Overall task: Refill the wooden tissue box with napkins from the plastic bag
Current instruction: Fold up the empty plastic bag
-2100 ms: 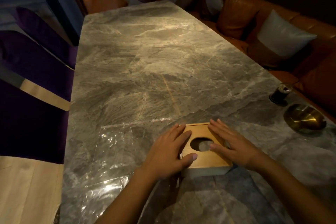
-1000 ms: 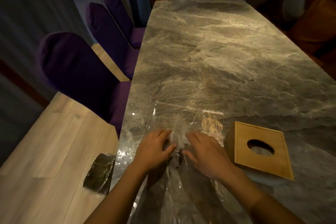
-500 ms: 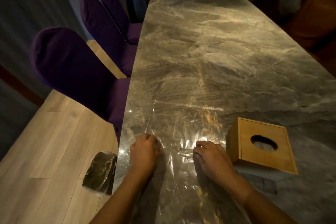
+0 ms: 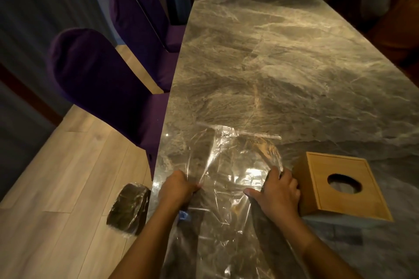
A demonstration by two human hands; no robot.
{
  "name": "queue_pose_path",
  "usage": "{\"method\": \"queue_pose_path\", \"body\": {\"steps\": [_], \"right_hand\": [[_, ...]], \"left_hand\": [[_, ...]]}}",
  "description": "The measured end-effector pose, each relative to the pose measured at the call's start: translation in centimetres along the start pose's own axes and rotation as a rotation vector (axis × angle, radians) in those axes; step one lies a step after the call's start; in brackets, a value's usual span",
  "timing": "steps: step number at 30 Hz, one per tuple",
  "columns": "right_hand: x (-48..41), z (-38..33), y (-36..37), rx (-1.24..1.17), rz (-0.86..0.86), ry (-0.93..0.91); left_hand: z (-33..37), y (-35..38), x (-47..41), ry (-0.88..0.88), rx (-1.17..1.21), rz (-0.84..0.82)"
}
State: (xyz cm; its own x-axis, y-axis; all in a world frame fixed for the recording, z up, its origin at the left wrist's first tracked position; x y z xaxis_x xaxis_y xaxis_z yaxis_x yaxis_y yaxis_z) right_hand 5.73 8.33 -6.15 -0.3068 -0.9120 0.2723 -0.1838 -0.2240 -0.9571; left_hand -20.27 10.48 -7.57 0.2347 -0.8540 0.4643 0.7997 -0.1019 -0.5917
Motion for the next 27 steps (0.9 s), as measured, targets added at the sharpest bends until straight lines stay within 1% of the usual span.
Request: {"method": "queue_pose_path", "body": {"steps": [2,4,6,8,10,14,15,18,22,24,27], "right_hand": [[-0.1,0.6,-0.3,-0.066,-0.008,0.055],[-0.4,1.3,-0.4,-0.22,-0.018,0.093],[-0.7,2.0,-0.3,-0.358,-0.024,0.109],[-1.0,2.5,-0.3,-0.444,-0.049,0.133],[-1.1,2.5,0.0,-0.505,-0.088,0.146],[-1.3,1.5,0.8,-0.528,-0.151,0.102],[-1.4,1.1,1.0,-0.583,-0.164,0.089],[-1.5,0.1,1.1,-0.852,-0.248,0.107],[-0.9,0.1,-0.5,-1.032,-0.312,0.104],[-0.6,0.2,-1.2,-1.092,-0.348,0.045],[-0.2,-0.2,-1.9,-1.084,-0.39,-0.069]], "left_hand": [[0.0,-0.1,0.0,0.078,0.052,-0.021],[-0.4,-0.8,0.0,0.138,0.175,-0.004],[-1.3,-1.7,-0.2,0.141,0.385,-0.009],[-1.9,-2.1,-0.3,0.11,0.579,-0.05],[-2.0,-2.3,-0.3,0.1,0.678,-0.087],[-1.3,-2.4,0.2,0.155,0.765,-0.141],[-1.1,-2.3,0.5,0.17,0.794,-0.16],[-0.6,-2.2,1.1,0.2,0.882,-0.211],[-0.1,-2.8,1.3,0.218,0.9,-0.208],[0.0,-3.2,1.3,0.214,0.895,-0.187],[-0.2,-3.5,1.2,0.179,0.92,-0.168]]}}
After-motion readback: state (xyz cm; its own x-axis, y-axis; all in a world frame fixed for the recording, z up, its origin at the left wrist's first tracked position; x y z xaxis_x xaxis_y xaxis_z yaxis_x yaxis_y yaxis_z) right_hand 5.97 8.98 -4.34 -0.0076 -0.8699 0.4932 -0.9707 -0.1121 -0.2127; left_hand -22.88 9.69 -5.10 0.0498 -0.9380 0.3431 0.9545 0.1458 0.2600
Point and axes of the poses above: each hand's wrist, its own x-axis away from the middle knuckle, its own y-axis out of the palm, z = x × y, the point moved 9 cm from there along -x, towards the middle knuckle, and after that the axes turned 12 degrees about x, right-handed, at the moved point
